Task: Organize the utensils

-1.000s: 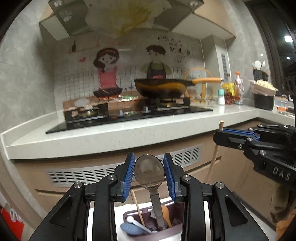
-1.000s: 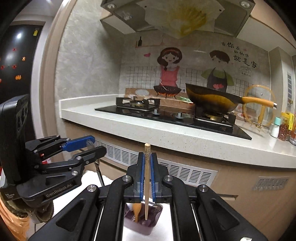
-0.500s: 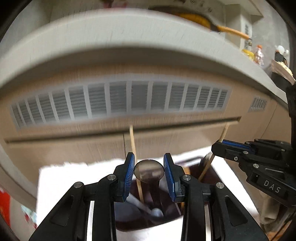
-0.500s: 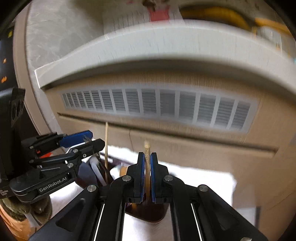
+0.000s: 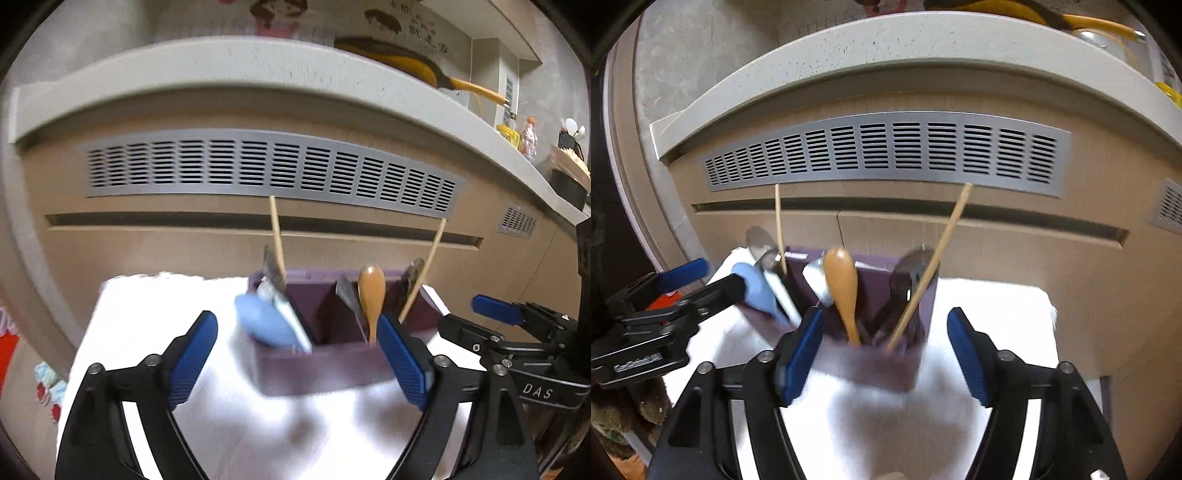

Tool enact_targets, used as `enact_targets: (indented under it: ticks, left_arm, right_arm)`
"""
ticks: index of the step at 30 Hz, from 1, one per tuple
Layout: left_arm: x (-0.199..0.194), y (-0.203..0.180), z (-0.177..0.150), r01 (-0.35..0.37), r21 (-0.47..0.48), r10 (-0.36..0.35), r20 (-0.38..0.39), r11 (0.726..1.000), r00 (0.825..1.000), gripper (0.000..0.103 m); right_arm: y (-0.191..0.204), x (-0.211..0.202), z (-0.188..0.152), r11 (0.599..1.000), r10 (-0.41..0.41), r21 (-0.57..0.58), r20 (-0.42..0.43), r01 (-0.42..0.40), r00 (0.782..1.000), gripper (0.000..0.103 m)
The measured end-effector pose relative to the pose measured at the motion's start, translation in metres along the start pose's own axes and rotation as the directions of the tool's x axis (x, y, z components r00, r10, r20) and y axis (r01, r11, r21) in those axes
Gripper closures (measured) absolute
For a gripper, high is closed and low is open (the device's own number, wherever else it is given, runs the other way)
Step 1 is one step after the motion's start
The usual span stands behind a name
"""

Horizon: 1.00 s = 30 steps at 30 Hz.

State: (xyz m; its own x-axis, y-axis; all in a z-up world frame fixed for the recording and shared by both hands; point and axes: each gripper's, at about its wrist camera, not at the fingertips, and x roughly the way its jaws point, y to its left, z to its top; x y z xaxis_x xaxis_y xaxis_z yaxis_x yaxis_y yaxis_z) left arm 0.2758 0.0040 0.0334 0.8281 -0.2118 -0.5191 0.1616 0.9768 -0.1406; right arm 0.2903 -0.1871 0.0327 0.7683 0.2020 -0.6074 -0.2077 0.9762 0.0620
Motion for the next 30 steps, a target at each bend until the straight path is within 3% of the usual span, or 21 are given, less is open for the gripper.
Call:
enact_targets:
  ticks: [7,11,15,22,30]
  left_arm:
    - [-0.079,-0.008,-0.062,-0.098,0.027,0.096,0.044,0.995,0.994,0.000]
    - [-0.113,-0.016,-0.097,-0.122,0.042,0.121,0.039,0.992,0.992,0.000]
    - [-0.144,-0.029,-0.123,-0.163,0.069,0.157,0.084,0.984,0.984,0.000]
    - [-0.169,-0.049,-0.140,-0.194,0.106,0.183,0.109,0.975,0.977,0.000]
    - [-0.169,-0.051,-0.138,-0.171,0.104,0.163,0.087,0.980,0.983,0.000]
  right_arm:
    - [0.011,-0.059,-0.056,0.998,-0.049,0.030,0.035,0.048,0.998,0.015]
    - [0.017,-0.092,-0.087,0.996,-0.072,0.051,0.046,0.070,0.996,0.012]
    - [0.023,-0.125,-0.115,0.989,-0.140,0.066,0.089,0.134,0.986,0.007]
    - [0.026,-0.160,-0.156,0.976,-0.195,0.124,0.115,0.181,0.974,0.001]
    - [0.030,-0.170,-0.161,0.967,-0.247,0.101,0.151,0.233,0.957,0.001]
